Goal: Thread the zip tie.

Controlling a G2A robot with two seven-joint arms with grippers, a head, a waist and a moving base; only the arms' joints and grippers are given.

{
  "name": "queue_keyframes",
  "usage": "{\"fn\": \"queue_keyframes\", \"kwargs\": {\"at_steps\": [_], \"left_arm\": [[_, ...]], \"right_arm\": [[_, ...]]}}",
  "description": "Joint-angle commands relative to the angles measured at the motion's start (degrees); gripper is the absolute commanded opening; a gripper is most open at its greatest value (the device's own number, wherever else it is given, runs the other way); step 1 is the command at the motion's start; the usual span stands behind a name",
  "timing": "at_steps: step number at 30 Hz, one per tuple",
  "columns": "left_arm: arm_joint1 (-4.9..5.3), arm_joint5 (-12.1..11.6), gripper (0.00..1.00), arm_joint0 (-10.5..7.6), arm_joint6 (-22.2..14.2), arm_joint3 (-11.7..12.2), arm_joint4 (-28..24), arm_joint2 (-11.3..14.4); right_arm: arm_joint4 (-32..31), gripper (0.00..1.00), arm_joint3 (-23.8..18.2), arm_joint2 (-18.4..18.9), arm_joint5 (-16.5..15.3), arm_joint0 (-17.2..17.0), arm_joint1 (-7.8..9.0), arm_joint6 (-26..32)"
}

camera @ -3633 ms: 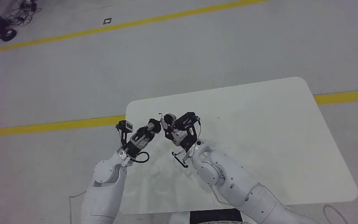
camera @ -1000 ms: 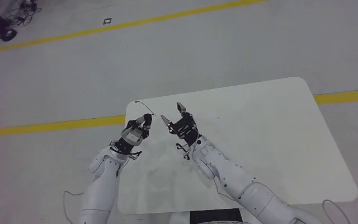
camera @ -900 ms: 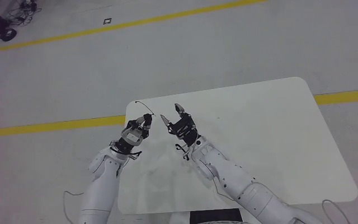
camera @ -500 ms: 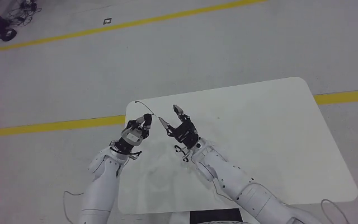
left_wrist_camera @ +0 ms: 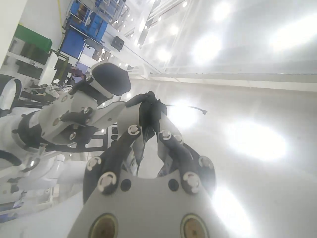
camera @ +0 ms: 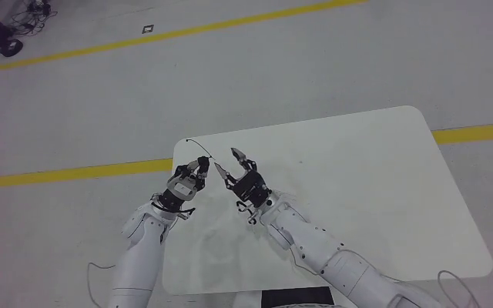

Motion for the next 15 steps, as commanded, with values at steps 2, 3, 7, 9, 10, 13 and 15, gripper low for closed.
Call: {"fn": "queue_keyframes", "kwargs": {"at_steps": [2,3,7,9,10,13,15], "left_arm": [[0.0,0.0,0.0,0.0,0.0,0.0,0.0,0.0],[0.0,0.0,0.0,0.0,0.0,0.0,0.0,0.0],[0.0,0.0,0.0,0.0,0.0,0.0,0.0,0.0],[0.0,0.0,0.0,0.0,0.0,0.0,0.0,0.0],[0.0,0.0,0.0,0.0,0.0,0.0,0.0,0.0],[0.0,0.0,0.0,0.0,0.0,0.0,0.0,0.0],[0.0,0.0,0.0,0.0,0.0,0.0,0.0,0.0]], "right_arm": [[-0.57,0.3,0.24,-0.13,0.28,0.19,-0.12,-0.25],[-0.72,0.29,0.31,-0.17,0.39,0.25,-0.16,-0.26],[-1.58,0.26,0.54,-0.39,0.97,0.6,-0.37,-0.11],[-2.18,0.26,0.59,-0.54,1.21,0.8,-0.47,-0.08],[-2.41,0.26,0.6,-0.6,1.28,0.86,-0.5,-0.01],[-3.14,0.24,0.64,-0.76,1.52,1.01,-0.61,0.24],[-3.72,0.24,0.6,-0.95,1.68,1.11,-0.7,0.43]]}}
